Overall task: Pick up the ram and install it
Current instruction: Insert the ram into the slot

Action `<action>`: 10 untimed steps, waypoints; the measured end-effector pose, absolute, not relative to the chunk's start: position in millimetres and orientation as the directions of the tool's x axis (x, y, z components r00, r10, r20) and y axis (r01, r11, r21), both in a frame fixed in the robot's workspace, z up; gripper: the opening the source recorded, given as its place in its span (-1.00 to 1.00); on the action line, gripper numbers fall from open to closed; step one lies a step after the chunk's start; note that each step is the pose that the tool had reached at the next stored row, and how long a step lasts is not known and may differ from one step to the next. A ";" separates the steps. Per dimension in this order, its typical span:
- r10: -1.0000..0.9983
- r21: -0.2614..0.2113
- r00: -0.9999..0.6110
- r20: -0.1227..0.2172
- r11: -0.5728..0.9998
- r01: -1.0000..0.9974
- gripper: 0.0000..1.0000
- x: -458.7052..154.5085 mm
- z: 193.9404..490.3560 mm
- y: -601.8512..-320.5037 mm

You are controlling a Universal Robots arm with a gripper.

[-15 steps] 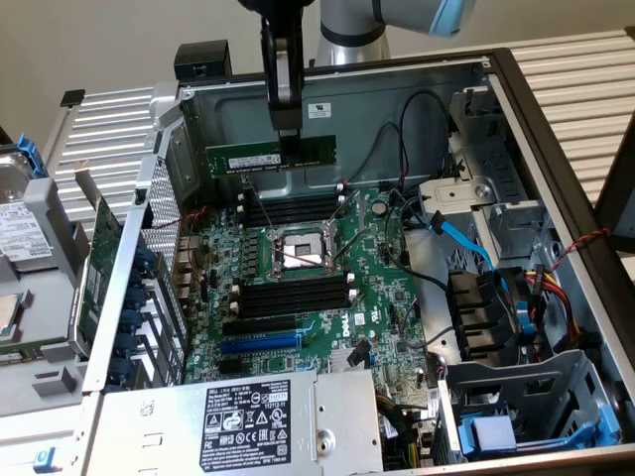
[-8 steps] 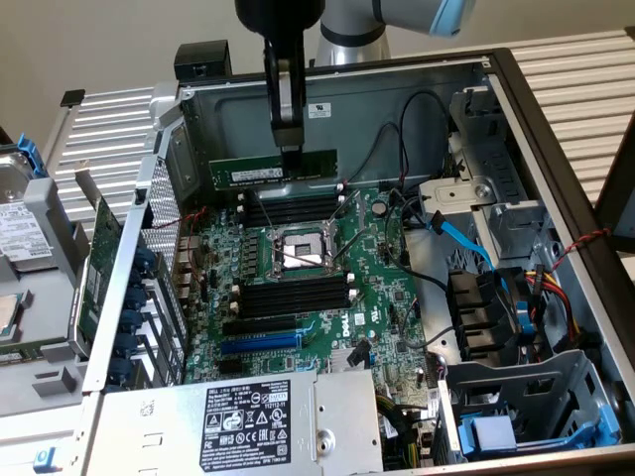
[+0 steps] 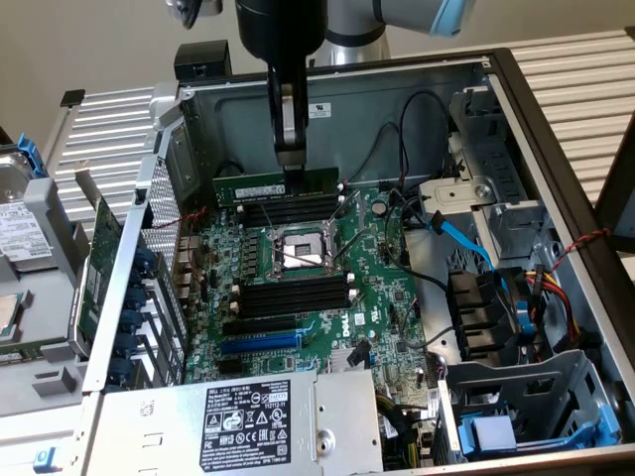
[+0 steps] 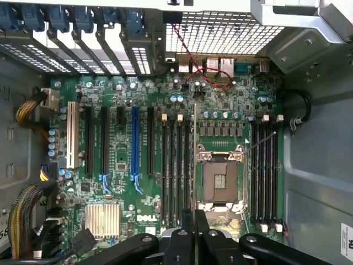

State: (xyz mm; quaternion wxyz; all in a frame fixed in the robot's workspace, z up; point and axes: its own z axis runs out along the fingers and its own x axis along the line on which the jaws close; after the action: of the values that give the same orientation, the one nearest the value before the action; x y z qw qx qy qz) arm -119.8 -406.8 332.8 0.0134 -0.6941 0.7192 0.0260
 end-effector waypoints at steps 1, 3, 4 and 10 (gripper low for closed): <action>-0.998 0.019 -0.036 -0.054 0.035 -0.999 -0.74 -119.7 331.5 -406.8; -0.998 0.018 -0.036 -0.050 0.035 -0.999 -0.74 -119.7 329.1 -406.8; -0.998 0.018 -0.036 -0.047 0.035 -0.999 -0.74 -119.6 328.1 -406.8; -0.998 0.018 -0.036 -0.045 0.035 -0.999 -0.74 -119.6 326.4 -406.8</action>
State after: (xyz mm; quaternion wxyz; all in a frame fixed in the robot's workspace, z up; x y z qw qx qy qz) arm -119.6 -406.8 326.4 0.0099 -0.6943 0.7193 0.0221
